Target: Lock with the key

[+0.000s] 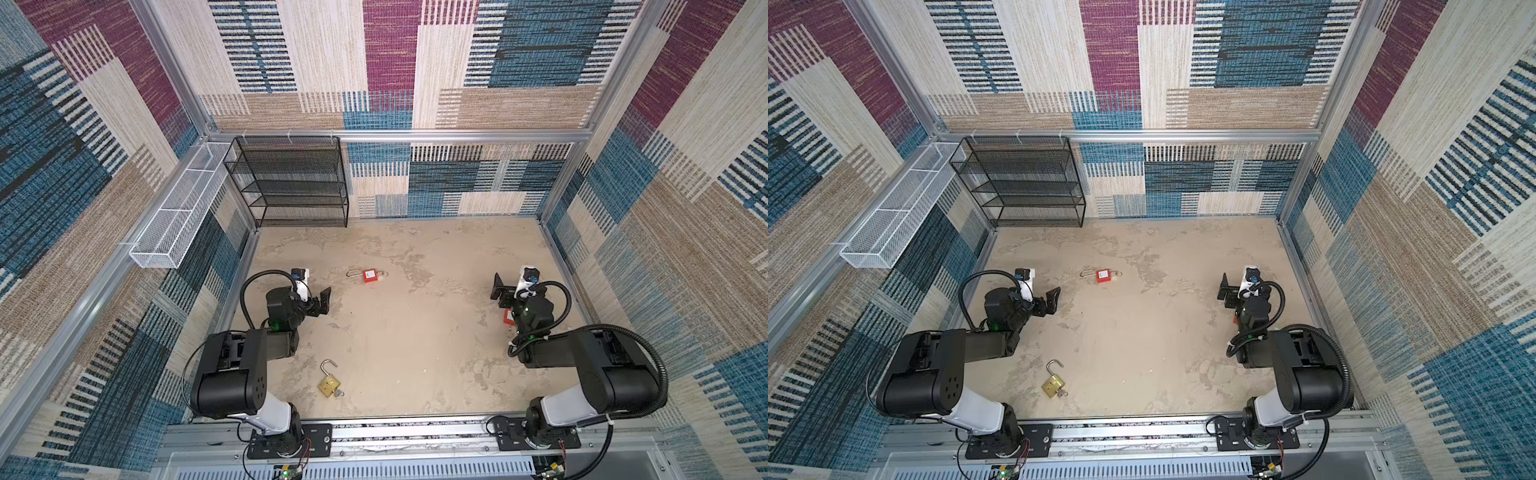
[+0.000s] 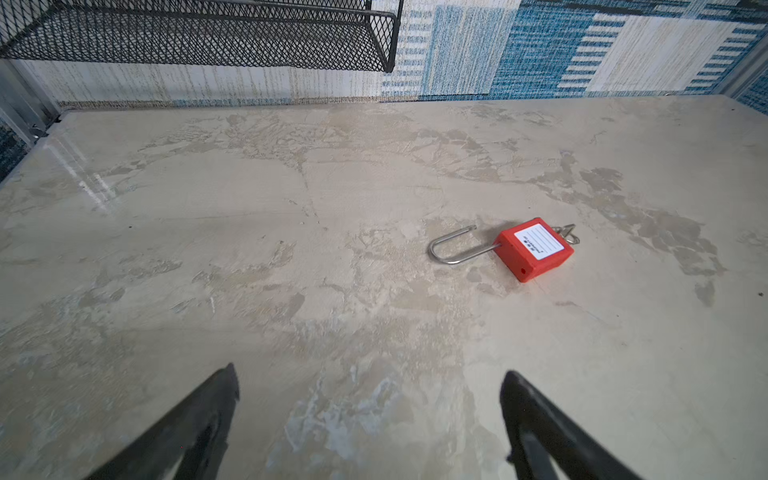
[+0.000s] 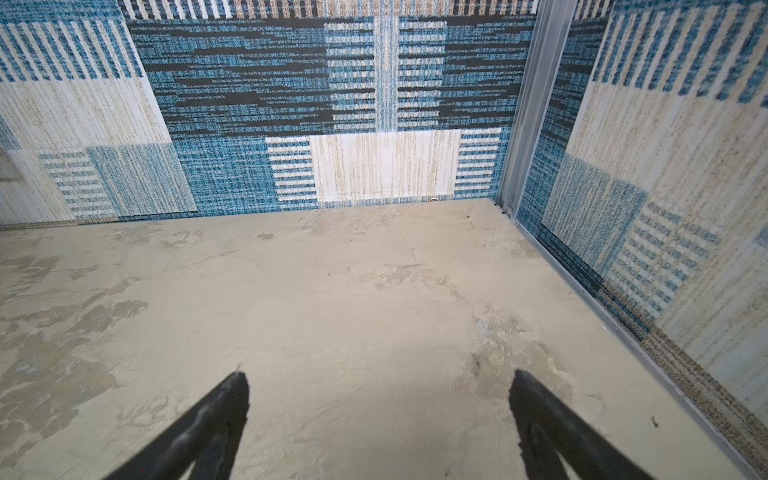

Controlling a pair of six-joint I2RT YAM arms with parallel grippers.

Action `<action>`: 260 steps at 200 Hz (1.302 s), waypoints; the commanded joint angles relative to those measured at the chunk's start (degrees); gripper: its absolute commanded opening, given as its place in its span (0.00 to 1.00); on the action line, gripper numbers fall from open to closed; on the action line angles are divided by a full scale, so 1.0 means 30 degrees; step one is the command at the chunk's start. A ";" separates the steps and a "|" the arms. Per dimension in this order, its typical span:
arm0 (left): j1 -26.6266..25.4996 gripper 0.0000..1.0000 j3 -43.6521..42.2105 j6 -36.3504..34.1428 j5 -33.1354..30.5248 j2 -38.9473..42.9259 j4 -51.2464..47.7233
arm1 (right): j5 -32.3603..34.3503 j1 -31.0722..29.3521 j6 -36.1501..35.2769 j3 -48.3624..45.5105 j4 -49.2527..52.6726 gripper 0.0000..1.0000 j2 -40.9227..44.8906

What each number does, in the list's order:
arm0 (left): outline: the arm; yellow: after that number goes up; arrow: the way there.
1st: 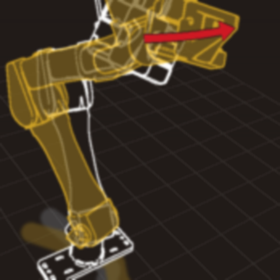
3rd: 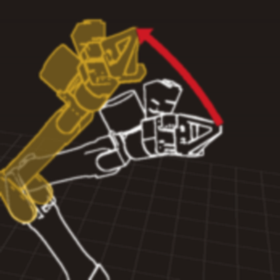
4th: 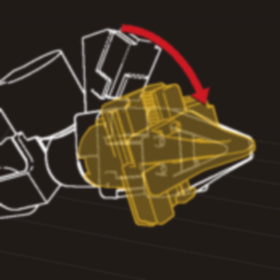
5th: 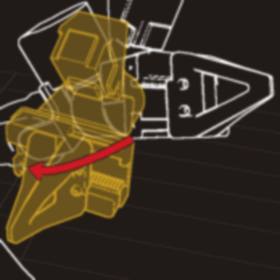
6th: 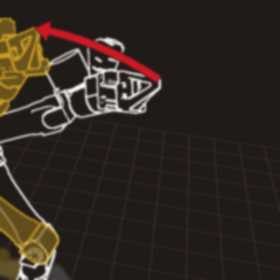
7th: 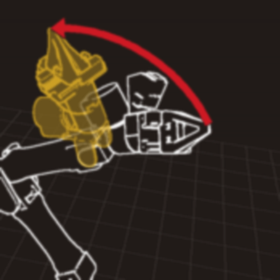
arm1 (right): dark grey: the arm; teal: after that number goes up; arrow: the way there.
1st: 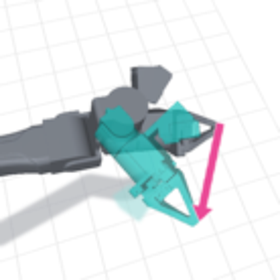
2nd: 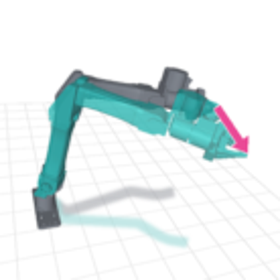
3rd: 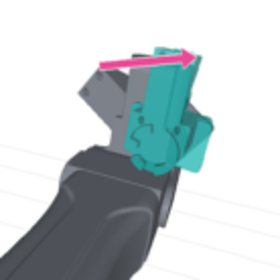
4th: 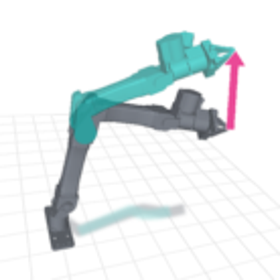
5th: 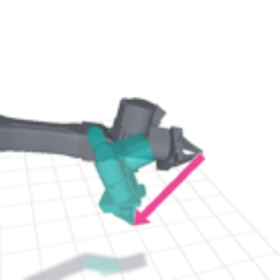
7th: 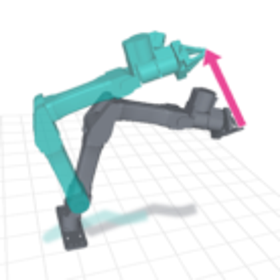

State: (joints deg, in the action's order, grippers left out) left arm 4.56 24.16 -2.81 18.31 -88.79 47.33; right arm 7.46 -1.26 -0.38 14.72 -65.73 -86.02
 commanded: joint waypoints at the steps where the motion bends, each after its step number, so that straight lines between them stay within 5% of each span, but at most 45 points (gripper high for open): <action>1: 0.0004 0.99 -0.0012 -0.0265 -0.0023 0.0096 0.0171 | -0.0086 -0.0021 0.0071 0.0074 -0.0471 0.99 -0.0007; 206: 0.0010 0.99 -0.0005 -0.0219 -0.0036 0.0113 0.0135 | -0.0086 -0.0021 0.0073 0.0072 -0.0471 0.99 -0.0037; 260: 0.0019 0.99 0.0218 0.0380 -0.1620 0.0059 -0.0219 | -0.0086 -0.0020 0.0042 0.0051 -0.0499 0.99 -0.0011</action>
State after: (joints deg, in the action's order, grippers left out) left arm 4.54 24.53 -2.50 14.96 -88.75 46.54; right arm 7.46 -1.26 -0.38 14.72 -65.73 -86.02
